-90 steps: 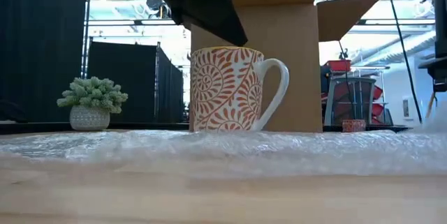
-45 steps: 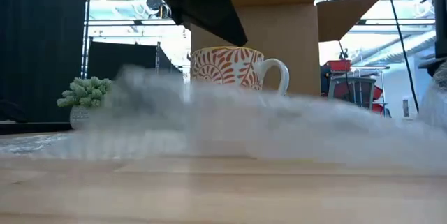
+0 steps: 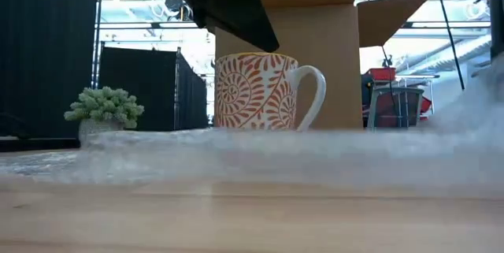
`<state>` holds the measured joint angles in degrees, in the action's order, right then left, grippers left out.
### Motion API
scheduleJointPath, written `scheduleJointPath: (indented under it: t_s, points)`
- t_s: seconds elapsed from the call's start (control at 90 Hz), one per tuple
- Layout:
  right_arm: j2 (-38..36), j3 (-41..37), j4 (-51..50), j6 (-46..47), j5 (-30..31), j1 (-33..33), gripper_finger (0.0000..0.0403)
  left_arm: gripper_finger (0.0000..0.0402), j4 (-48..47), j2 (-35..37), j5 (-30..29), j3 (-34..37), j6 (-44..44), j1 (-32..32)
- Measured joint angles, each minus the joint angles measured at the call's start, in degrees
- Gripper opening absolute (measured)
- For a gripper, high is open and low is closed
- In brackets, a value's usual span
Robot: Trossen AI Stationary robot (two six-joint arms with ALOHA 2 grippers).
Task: Wrap mug
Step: Wrap the orange mug with bubble wrap
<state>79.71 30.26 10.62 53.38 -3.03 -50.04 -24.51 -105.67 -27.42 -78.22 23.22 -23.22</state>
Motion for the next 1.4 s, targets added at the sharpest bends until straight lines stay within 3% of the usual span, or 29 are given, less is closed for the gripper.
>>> scheduleJointPath:
  t_s: [0.267, 0.5, 0.678, 0.911, 1.033, 1.178, 1.4]
  points:
    - [-9.7, 0.0, 4.6, 1.9, -2.8, 3.3, 0.0003, 0.0, 0.0, 0.0, 0.0, 0.0, 0.3, 0.0]
    - [-10.8, 0.0, 1.4, 3.0, 6.0, 5.4, 0.0004, 0.0, 0.0, 0.0, 0.0, 0.0, 0.3, 0.0]
    - [-10.7, 0.1, -14.6, 4.6, 13.7, 6.9, 0.0005, 0.0, 0.0, 0.0, 0.0, 0.0, 0.3, 0.0]
    - [-10.6, 0.0, -38.6, 16.0, 14.7, 6.7, 0.0058, 0.0, 0.0, 0.0, 0.0, 0.0, 0.3, 0.0]
    - [-10.6, 0.0, -38.9, 17.5, 9.8, 5.4, 0.011, 0.0, 0.0, 0.0, 0.0, 0.0, 0.3, 0.0]
    - [-10.6, 0.0, -32.3, 18.5, 4.5, 3.8, 0.0165, 0.0, 0.0, 0.0, 0.0, 0.0, 0.2, 0.0]
    - [-10.6, 0.0, -20.5, 19.9, -3.4, 0.5, 0.0204, 0.0, 0.0, 0.0, 0.0, 0.0, 0.0, 0.0]
